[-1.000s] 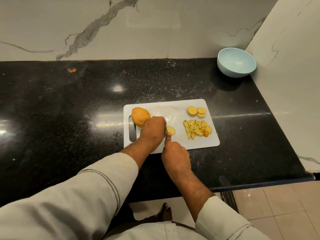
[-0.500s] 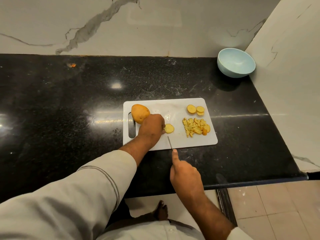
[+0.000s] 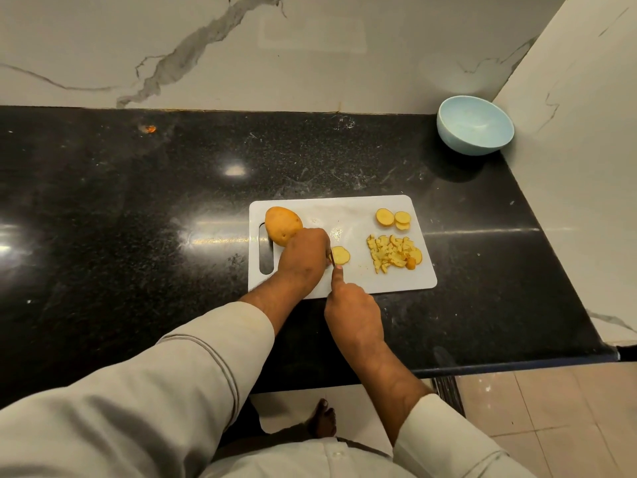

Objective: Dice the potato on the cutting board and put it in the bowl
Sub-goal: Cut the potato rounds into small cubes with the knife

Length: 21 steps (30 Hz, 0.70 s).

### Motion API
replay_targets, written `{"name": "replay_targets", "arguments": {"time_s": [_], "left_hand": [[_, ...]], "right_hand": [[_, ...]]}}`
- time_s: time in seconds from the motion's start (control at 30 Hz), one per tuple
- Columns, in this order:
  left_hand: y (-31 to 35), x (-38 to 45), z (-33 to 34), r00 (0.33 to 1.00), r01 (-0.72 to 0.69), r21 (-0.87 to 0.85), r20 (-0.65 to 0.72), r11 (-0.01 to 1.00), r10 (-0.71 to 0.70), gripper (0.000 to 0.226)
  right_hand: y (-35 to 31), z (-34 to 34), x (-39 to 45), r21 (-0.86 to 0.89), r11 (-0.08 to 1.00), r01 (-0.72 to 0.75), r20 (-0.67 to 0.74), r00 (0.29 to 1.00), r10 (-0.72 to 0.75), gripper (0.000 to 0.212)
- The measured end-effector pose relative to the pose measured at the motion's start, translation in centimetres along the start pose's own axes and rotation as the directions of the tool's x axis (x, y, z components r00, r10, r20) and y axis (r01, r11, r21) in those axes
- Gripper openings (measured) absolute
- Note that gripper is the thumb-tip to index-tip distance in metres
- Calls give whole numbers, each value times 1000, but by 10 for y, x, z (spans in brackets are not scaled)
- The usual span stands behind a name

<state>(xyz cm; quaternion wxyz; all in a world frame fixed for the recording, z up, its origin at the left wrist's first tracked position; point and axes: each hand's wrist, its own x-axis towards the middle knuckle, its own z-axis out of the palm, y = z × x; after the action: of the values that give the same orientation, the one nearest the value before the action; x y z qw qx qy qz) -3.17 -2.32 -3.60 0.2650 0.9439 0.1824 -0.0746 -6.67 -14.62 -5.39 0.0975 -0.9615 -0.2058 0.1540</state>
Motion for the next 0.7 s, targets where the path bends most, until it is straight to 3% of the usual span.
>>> {"name": "replay_targets", "arguments": {"time_s": [0.4,0.7], "left_hand": [[5,2,-1,999,-19,121,-25,992,22,14],[7,-2,-1,999,-15,129,-30,992,19,10]], "right_hand": [[-2,0,10,-41,998,43,47,998,-41,64],[14,8,-30,-65,997,39,87,996,-33,60]]}}
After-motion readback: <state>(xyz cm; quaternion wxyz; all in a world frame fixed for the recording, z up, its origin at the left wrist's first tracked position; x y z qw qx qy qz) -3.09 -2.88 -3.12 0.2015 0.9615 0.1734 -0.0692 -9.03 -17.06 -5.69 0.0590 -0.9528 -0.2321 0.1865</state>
